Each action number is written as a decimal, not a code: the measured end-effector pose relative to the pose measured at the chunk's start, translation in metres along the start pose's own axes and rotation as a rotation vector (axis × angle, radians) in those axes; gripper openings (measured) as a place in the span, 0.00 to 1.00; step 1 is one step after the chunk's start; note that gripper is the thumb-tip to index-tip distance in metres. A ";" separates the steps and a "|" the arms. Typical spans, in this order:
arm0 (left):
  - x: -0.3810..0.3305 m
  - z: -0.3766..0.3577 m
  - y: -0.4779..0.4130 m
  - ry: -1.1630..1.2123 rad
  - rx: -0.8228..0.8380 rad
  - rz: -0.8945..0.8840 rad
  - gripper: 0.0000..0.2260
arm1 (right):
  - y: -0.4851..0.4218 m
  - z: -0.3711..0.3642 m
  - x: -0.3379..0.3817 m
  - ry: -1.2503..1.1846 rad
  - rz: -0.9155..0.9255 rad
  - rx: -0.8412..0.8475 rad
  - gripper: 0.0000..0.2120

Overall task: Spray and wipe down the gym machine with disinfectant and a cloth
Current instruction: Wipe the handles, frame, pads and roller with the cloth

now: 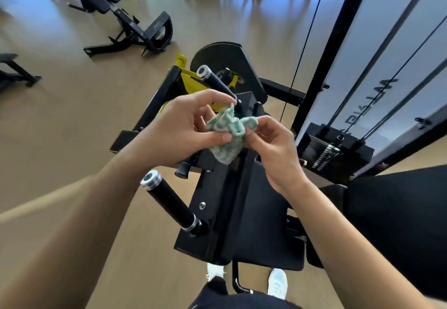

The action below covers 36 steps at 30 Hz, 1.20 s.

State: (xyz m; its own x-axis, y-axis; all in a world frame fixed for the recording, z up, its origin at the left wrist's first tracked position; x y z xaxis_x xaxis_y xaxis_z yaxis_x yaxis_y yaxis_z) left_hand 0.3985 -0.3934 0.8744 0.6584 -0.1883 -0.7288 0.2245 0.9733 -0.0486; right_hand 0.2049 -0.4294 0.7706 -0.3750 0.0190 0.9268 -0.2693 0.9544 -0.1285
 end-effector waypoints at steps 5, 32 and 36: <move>-0.027 -0.053 0.024 -0.317 -0.114 -0.020 0.11 | 0.038 0.042 -0.013 -0.101 -0.100 -0.176 0.09; 0.019 -0.261 0.167 -0.062 -0.485 0.519 0.16 | 0.054 0.117 -0.055 0.532 -0.276 0.242 0.11; 0.017 -0.269 0.173 -0.226 -0.625 0.512 0.07 | 0.057 0.089 -0.084 0.442 -0.272 0.072 0.08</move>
State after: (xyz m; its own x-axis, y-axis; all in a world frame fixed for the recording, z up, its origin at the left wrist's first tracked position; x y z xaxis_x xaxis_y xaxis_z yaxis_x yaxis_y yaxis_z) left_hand 0.2555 -0.1926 0.6703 0.7136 0.3395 -0.6128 -0.5371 0.8268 -0.1673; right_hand 0.1424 -0.4032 0.6538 0.1227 -0.0878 0.9886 -0.3712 0.9197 0.1278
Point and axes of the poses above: each hand's wrist, its own y-axis away from the middle knuckle, its own z-axis out of the back of the hand, x = y × z, the point moved 1 cm from there along -y, towards the middle knuckle, and after that the axes turned 6 degrees about -y, right-handed, at the moved point
